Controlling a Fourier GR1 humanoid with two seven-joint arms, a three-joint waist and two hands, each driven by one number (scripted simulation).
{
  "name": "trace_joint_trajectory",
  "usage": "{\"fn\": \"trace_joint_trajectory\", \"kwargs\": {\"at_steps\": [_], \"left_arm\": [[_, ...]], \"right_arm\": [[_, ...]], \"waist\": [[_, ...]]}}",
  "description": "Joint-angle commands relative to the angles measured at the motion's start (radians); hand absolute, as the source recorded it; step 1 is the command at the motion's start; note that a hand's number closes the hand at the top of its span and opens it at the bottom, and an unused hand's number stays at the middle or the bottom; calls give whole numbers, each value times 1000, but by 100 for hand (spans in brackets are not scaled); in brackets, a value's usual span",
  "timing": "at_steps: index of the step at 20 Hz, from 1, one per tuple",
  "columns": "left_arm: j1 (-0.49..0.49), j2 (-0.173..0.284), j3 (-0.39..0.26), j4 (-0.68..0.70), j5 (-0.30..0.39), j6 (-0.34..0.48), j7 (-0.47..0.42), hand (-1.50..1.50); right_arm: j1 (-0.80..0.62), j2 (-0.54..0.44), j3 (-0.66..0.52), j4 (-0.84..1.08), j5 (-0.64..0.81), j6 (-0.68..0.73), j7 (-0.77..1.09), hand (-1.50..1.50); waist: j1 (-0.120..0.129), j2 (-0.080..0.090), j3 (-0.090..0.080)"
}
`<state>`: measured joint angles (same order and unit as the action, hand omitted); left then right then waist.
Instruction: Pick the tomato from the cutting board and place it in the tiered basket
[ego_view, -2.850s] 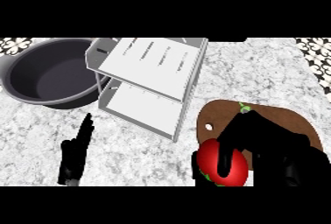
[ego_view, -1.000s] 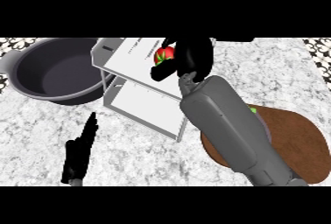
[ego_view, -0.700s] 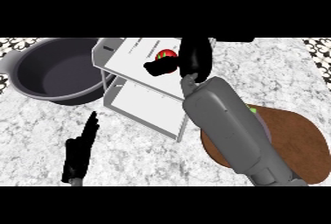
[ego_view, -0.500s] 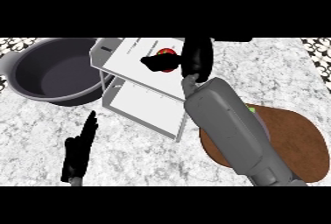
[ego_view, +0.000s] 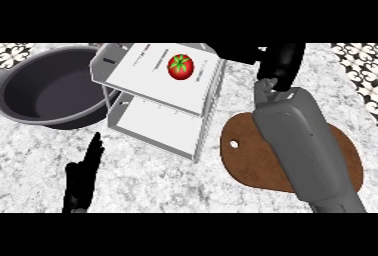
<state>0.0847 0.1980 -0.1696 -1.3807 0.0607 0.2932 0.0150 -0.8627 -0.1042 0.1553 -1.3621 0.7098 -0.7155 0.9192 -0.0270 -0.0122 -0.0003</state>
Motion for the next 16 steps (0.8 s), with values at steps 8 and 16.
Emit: {"fn": "trace_joint_trajectory", "kwargs": {"at_steps": [8, 16], "left_arm": [[75, 15, 21, -44, 12, -9, -17, 0], [45, 28, 44, -60, 27, -27, 0, 0]], "right_arm": [[490, -276, -200, -695, -152, 193, 149, -150], [886, -393, -489, -984, -602, 321, -11, -150]], "waist": [[-34, -5, 2], [-30, 1, 5]]}}
